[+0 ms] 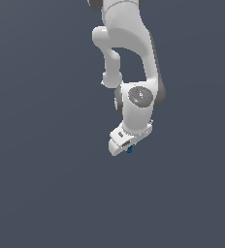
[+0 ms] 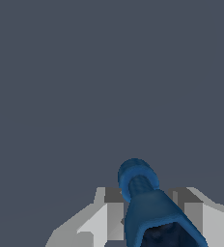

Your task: Pick up the object and move it to a goal position.

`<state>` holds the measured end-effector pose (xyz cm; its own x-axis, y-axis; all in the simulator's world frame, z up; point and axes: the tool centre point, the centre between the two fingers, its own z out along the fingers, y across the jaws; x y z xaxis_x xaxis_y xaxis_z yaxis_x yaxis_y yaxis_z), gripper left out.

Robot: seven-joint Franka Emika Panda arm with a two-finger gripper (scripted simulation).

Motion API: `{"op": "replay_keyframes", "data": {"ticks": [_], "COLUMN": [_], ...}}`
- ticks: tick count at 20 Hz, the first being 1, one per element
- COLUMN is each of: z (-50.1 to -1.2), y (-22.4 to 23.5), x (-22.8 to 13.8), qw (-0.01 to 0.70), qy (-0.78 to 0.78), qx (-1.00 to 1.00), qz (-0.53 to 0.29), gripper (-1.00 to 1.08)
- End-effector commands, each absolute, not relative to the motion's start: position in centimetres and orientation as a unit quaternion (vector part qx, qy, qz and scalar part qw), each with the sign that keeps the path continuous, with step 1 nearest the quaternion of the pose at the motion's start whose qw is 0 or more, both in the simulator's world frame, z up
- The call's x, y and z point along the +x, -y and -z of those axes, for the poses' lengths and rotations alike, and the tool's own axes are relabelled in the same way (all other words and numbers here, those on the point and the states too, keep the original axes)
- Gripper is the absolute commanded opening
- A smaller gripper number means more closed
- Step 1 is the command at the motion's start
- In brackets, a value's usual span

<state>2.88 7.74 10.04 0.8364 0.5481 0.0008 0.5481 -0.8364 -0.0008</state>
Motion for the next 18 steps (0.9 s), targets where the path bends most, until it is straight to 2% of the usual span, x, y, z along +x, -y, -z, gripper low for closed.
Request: {"op": "replay_keyframes", "data": {"ticks": [1, 18], "z": [-10.7, -13.9], "y": [-8.3, -10.9], "x": [4.3, 11.8], "qw": [0.001, 0.000], "qy": [0.286, 0.286], "qx": [-0.958, -0.958], "qz": [0.000, 0.000], "gripper": [-1.00, -1.00]}}
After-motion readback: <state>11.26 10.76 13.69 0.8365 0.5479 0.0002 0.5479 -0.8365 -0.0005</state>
